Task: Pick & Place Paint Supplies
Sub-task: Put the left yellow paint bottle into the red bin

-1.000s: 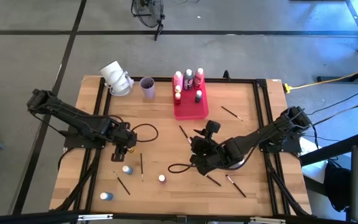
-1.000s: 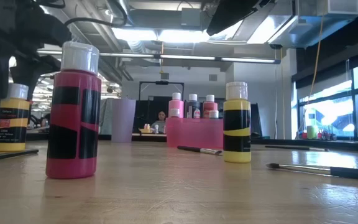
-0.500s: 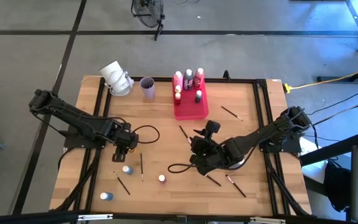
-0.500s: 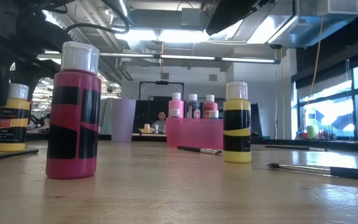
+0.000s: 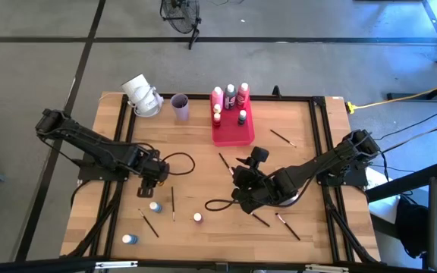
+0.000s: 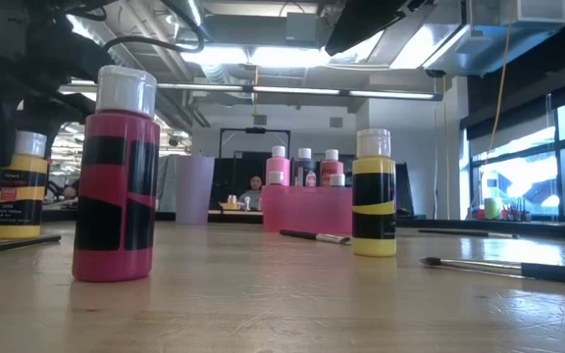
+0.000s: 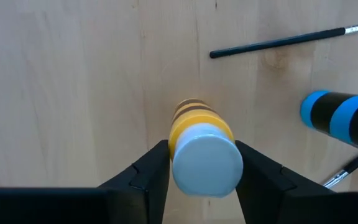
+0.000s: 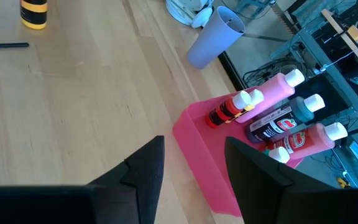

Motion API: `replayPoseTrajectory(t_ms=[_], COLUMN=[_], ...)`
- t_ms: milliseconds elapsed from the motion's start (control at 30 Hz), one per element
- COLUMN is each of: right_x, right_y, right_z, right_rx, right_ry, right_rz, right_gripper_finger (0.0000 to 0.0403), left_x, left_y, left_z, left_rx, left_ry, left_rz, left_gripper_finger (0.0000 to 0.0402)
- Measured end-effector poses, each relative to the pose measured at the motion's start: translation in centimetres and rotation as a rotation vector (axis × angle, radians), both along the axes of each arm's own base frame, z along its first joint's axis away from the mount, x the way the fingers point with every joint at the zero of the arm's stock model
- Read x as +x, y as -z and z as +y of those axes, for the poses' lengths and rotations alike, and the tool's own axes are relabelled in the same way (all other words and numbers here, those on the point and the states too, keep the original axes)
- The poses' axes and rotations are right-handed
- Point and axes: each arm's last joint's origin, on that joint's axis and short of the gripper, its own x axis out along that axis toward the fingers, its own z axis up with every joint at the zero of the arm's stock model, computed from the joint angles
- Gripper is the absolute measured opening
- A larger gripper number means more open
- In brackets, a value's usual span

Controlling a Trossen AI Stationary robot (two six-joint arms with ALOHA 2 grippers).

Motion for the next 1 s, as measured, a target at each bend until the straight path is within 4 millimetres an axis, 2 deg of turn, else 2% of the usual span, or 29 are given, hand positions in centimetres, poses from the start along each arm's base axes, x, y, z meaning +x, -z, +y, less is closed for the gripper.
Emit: replayPoseTrajectory(t_ms=[300, 467, 600, 767, 1000], right_x=[0.0, -0.4, -0.8, -1.4, -2.0], right_y=[0.0, -0.2, -0.4, -0.6, -0.6], right_z=[0.1, 0.7, 1.4, 2.4, 3.3], right_rx=[-0.015, -0.076, -0.145, -0.201, -0.241], right_ry=[0.003, 0.015, 0.026, 0.017, 0.005], right_rz=[-0.006, -0.040, -0.079, -0.104, -0.119], right_gripper_finger=[0.0171, 0.0171, 0.0172, 0.0172, 0.0172], left_x=[1.3, 2.2, 2.9, 4.7, 8.6], left_y=[-4.9, -8.5, -10.4, -12.3, -14.3], left_z=[0.0, 1.2, 2.3, 3.9, 6.3], left_rx=[0.075, 0.081, 0.108, 0.141, 0.135], left_ry=[0.010, -0.086, -0.061, -0.055, 0.032], left_rz=[-0.111, -0.167, -0.162, -0.138, -0.160], left_gripper_finger=[0.0146, 0.0146, 0.0146, 0.0146, 0.0146])
